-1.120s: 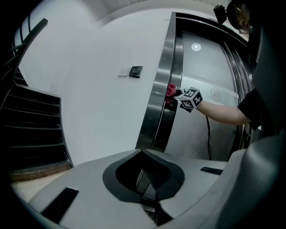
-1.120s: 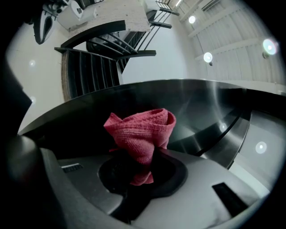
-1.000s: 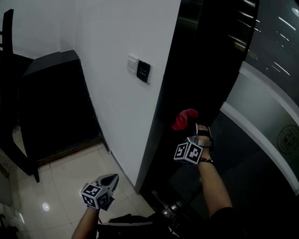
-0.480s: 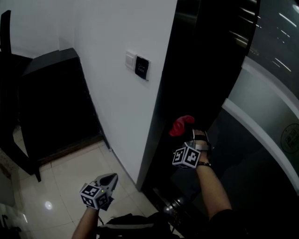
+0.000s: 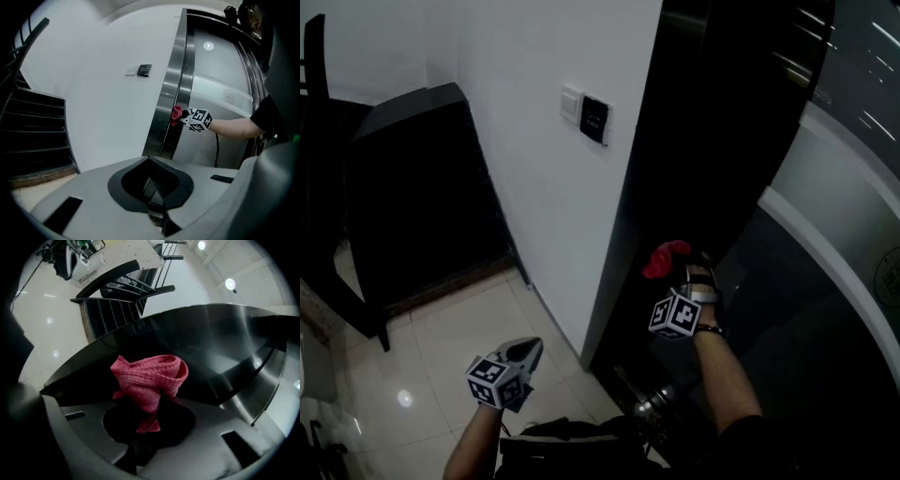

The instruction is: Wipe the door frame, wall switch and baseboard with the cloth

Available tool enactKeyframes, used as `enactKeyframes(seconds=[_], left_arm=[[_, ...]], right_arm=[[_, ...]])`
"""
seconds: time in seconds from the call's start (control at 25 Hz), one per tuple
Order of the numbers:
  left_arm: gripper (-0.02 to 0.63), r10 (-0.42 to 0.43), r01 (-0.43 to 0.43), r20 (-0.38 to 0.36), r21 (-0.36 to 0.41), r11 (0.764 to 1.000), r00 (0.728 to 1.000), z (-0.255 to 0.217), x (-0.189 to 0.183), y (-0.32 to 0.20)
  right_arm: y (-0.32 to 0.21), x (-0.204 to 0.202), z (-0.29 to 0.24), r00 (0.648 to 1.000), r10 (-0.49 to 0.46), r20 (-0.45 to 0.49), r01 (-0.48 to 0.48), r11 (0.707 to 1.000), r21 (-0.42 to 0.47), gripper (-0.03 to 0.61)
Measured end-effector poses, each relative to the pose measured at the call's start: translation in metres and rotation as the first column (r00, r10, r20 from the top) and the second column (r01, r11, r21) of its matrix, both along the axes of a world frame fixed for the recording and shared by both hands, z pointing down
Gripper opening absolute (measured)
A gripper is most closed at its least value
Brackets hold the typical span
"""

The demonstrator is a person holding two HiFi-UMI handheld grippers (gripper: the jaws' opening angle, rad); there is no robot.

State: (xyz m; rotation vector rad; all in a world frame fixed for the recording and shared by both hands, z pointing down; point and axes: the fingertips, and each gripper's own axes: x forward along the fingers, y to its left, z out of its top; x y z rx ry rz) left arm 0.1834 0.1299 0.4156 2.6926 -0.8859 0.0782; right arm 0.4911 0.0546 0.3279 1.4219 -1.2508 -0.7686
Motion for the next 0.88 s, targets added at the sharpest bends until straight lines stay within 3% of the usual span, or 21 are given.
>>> enactKeyframes(seconds=[0.36,0.88], left_arm=[[-0.008,-0.004,0.005,0.009,-0.032,0.999,1.0,0.015,-0.001,-0.003],[-0.008,-0.055,0.057,0.04,-0.05,0.997,0.998,0.028,-0.022,-0.008]], right_arm=[[-0.003,0.006,0.043,0.998,0.021,0.059,-0.019,0.999,-0.041,0.06],[0.0,0.003,0.115,0.991,0.058,0.121,-0.037,0.984,-0.172,0.061]])
